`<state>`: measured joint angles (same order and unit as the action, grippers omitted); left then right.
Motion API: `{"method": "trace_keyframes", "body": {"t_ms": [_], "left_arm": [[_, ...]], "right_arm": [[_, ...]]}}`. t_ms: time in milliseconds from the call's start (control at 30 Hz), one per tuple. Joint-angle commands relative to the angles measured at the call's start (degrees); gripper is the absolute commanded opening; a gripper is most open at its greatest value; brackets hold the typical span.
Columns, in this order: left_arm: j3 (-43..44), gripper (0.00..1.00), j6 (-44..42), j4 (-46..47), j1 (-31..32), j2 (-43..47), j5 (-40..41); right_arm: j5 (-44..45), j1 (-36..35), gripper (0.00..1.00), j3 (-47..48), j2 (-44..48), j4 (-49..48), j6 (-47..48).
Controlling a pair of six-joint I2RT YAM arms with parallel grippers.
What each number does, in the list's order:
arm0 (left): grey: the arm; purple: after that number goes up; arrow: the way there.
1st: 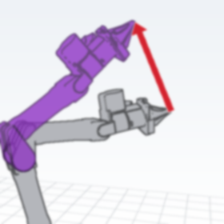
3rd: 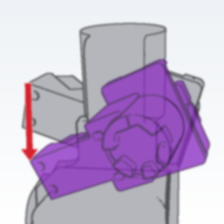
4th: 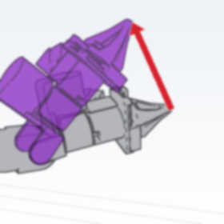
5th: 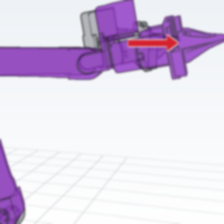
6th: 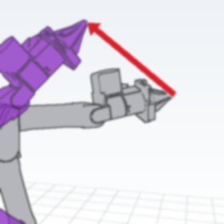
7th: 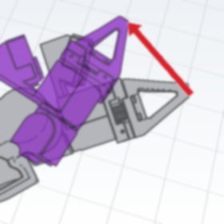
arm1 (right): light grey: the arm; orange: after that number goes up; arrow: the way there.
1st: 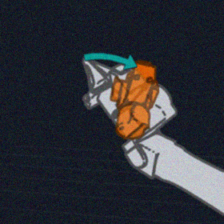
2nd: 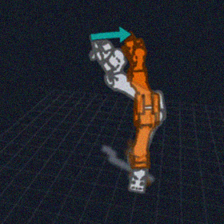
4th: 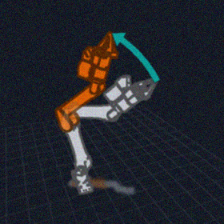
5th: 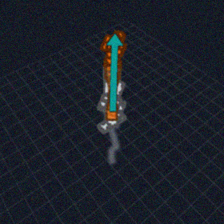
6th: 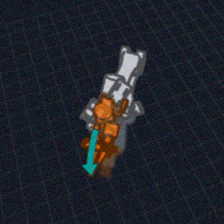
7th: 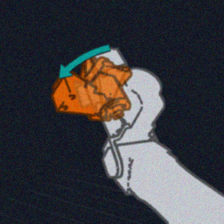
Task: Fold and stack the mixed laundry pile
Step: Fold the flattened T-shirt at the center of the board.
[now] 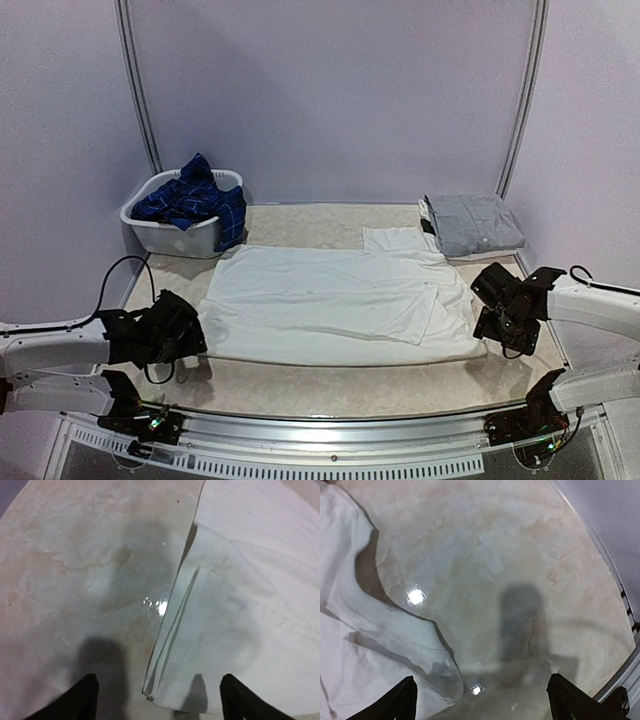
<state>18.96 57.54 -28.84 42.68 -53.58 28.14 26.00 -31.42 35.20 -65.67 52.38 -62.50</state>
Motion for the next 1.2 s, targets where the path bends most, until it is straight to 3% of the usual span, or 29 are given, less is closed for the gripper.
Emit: {"method": "trace_keyframes", "body": {"t_ms": [0, 167, 433, 767, 1167], "left_arm": [[1.3, 0.93, -2.4, -2.9, -0.5, 5.6, 2.3], [4.7, 0.96, -7.1, -2.9, -0.1, 7.4, 3.0], [11.6, 0.96, -13.6, 1.4, 3.4, 0.9, 5.9], [15.5, 0.94, -16.0, 3.6, 6.7, -10.2, 6.4], [15.3, 0.93, -16.8, 5.3, 7.2, -12.6, 6.3]], "right_arm": [[4.6, 0.3, 0.93, 5.8, 3.5, 5.0, 2.8], [3.4, 0.2, 0.93, 10.3, 3.8, 5.1, 7.2], [-3.8, -7.8, 0.93, 12.3, -0.9, -10.9, 12.4], [-9.8, -14.3, 0.80, 12.9, -12.5, -21.9, 9.5], [-13.3, -17.8, 0.68, 9.1, -20.5, -29.9, 4.2]]}}
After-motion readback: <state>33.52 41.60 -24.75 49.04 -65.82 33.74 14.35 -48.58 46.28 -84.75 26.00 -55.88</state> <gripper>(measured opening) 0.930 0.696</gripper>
